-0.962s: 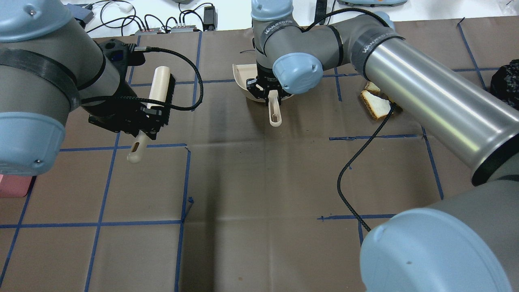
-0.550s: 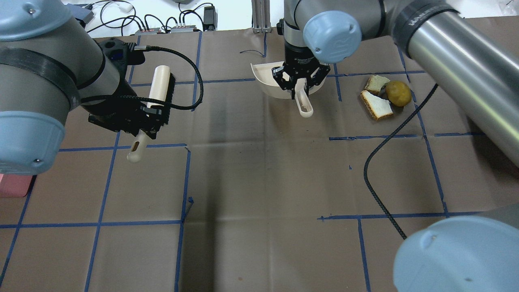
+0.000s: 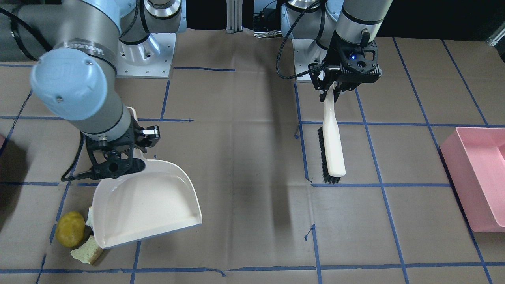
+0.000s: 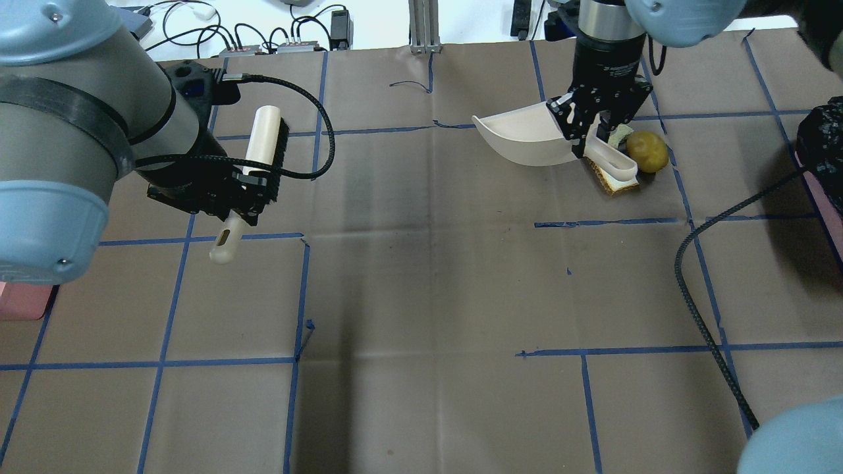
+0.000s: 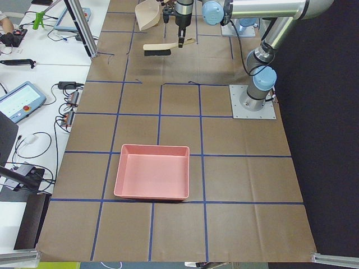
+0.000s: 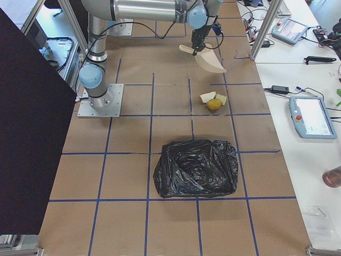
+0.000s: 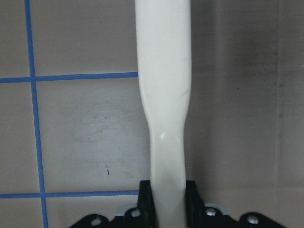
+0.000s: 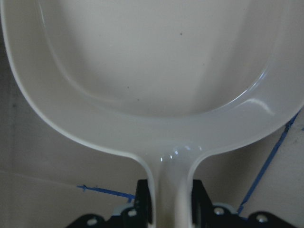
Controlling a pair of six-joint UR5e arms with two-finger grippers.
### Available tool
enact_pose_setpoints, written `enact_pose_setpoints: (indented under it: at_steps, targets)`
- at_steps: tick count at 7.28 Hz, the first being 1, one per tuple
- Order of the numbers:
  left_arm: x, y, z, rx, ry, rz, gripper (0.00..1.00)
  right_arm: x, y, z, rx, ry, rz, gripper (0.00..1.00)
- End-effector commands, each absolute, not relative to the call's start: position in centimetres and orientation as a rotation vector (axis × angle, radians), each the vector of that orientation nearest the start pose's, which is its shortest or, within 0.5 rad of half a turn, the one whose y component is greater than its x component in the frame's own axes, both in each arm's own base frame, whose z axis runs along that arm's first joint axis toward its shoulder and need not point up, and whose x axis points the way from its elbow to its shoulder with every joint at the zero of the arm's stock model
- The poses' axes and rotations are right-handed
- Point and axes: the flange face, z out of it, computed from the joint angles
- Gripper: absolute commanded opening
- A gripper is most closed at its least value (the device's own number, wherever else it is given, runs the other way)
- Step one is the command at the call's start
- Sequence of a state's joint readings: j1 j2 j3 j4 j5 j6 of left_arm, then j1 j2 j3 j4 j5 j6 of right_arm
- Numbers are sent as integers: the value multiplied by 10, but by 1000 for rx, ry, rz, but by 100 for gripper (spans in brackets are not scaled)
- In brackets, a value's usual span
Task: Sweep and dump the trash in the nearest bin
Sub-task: 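Carry the dustpan with the right gripper beside the bread and potato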
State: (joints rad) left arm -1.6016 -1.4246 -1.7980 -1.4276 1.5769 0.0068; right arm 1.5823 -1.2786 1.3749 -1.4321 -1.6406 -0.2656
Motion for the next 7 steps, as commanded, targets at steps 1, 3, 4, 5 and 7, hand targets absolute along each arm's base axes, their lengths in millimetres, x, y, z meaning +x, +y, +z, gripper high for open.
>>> enact_pose_setpoints:
  at_steps: [1,3,4,5,7]
  targets:
    - [-153,-423,472,82,3163,-140,0,36,-546,414,-607,3080,438,9]
    - [-163,-408,483,101,3241,-179,0,-64,-520,407,-804,3020,366,9]
    - [-172,-403,486,140,3240,-172,0,-106,-518,404,-954,3037,400,9]
    - [-189,-401,481,205,3248,-151,0,-132,-522,406,-1193,2991,379,9]
    - [-241,-416,458,363,3237,-110,0,-170,-537,401,-1628,2843,320,8]
